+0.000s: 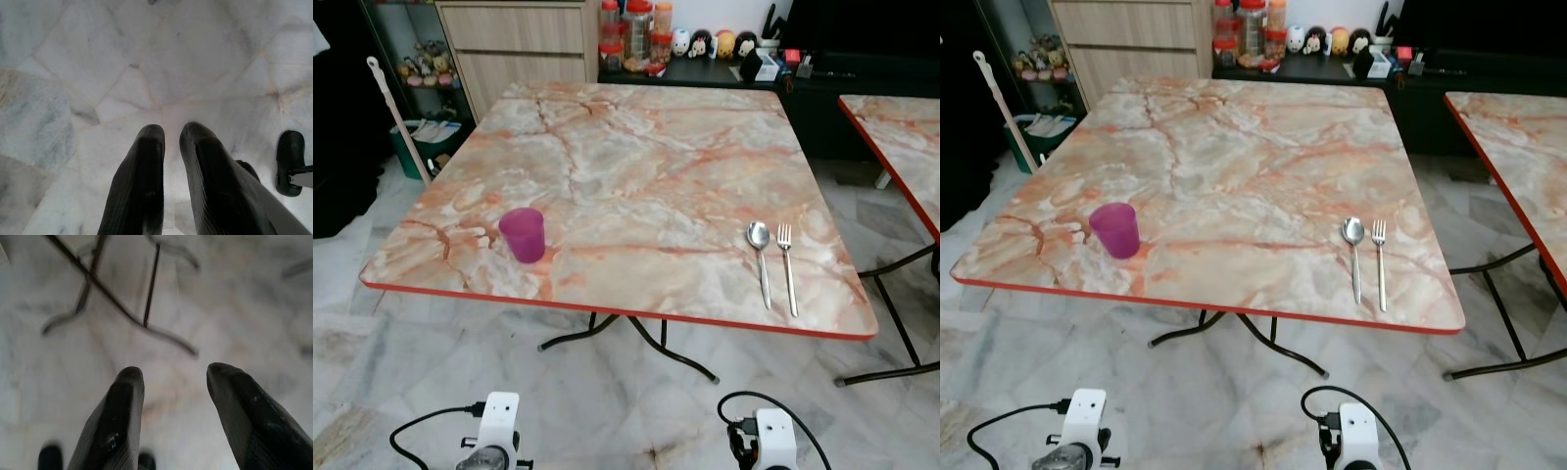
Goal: Setting the table
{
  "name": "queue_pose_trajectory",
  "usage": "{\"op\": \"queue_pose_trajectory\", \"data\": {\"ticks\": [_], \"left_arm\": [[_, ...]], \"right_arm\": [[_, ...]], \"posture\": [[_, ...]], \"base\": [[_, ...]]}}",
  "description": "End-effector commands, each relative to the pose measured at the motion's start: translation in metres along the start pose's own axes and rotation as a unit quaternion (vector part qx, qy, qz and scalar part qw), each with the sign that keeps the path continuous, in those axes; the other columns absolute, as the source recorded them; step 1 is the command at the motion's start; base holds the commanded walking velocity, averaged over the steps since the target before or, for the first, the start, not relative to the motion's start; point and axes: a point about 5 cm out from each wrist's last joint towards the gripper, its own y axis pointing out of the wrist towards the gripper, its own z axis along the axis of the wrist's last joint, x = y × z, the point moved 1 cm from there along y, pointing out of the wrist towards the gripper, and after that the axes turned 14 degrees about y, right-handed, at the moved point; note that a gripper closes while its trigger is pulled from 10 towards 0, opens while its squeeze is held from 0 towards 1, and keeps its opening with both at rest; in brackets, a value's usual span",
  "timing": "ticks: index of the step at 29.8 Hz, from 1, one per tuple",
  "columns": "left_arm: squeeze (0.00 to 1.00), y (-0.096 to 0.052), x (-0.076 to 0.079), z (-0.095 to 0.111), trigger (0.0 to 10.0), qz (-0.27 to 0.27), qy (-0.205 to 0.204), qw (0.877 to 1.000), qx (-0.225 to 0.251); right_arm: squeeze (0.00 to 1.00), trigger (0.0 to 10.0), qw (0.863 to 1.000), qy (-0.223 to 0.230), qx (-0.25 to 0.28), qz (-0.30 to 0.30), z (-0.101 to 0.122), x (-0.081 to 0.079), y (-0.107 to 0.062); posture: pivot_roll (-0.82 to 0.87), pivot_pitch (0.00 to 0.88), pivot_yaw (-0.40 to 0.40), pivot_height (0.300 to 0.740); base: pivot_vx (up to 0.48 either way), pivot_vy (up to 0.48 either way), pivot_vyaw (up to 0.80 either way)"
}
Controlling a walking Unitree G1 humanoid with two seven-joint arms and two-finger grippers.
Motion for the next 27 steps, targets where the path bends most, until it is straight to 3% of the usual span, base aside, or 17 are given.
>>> {"op": "queue_pose_trajectory", "data": {"ticks": [1, 4, 8, 11, 17, 22, 23, 26, 27], "left_arm": [[0.00, -0.001, -0.003, -0.007, 10.0, 0.001, 0.005, 1.000, -0.015], [0.00, -0.001, -0.004, -0.010, 10.0, 0.003, 0.005, 1.000, -0.017], [0.00, -0.002, -0.005, -0.010, 10.0, 0.005, 0.002, 1.000, -0.018], [0.00, -0.003, -0.006, -0.016, 10.0, 0.008, 0.003, 1.000, -0.024], [0.00, -0.004, -0.010, -0.020, 10.0, 0.016, -0.004, 0.999, -0.030], [0.00, -0.004, -0.010, -0.020, 10.0, 0.017, -0.005, 0.999, -0.032], [0.00, -0.004, -0.010, -0.020, 10.0, 0.017, -0.004, 0.999, -0.031], [0.00, -0.004, -0.009, -0.019, 10.0, 0.017, -0.005, 0.999, -0.030], [0.00, -0.003, -0.008, -0.017, 10.0, 0.016, -0.007, 0.999, -0.028]], "right_arm": [[0.00, 10.0, 0.999, -0.010, 0.028, 0.013, 0.006, -0.001, -0.002], [0.00, 10.0, 0.995, -0.046, 0.083, 0.035, 0.016, 0.000, -0.013], [0.00, 10.0, 0.993, -0.049, 0.096, 0.036, 0.019, 0.001, -0.016], [0.00, 10.0, 0.984, -0.063, 0.157, 0.063, 0.038, -0.011, -0.027], [0.00, 10.0, 0.965, -0.082, 0.227, 0.098, 0.071, -0.030, -0.043], [0.00, 10.0, 0.957, -0.083, 0.255, 0.108, 0.089, -0.039, -0.044], [0.00, 10.0, 0.949, -0.078, 0.286, 0.110, 0.111, -0.048, -0.041], [0.00, 10.0, 0.942, -0.066, 0.312, 0.108, 0.131, -0.055, -0.038], [0.00, 10.0, 0.937, -0.039, 0.333, 0.097, 0.151, -0.058, -0.030]], "posture": [[-0.09, 0.102, 0.002, 0.740], [-0.09, 0.124, 0.001, 0.740], [-0.09, 0.124, 0.001, 0.740], [-0.09, 0.135, -0.005, 0.740], [-0.10, 0.145, -0.007, 0.740], [-0.10, 0.146, -0.007, 0.740], [-0.10, 0.145, -0.008, 0.740], [-0.10, 0.143, -0.007, 0.740], [-0.10, 0.142, -0.007, 0.740]], "base": [[0.000, 0.000, 0.00], [0.000, 0.000, 0.00], [0.000, 0.000, 0.00], [0.000, 0.000, 0.00], [0.000, 0.000, 0.00], [0.000, 0.000, 0.00], [0.000, 0.000, 0.00], [0.000, 0.000, 0.00], [0.000, 0.000, 0.00]]}}
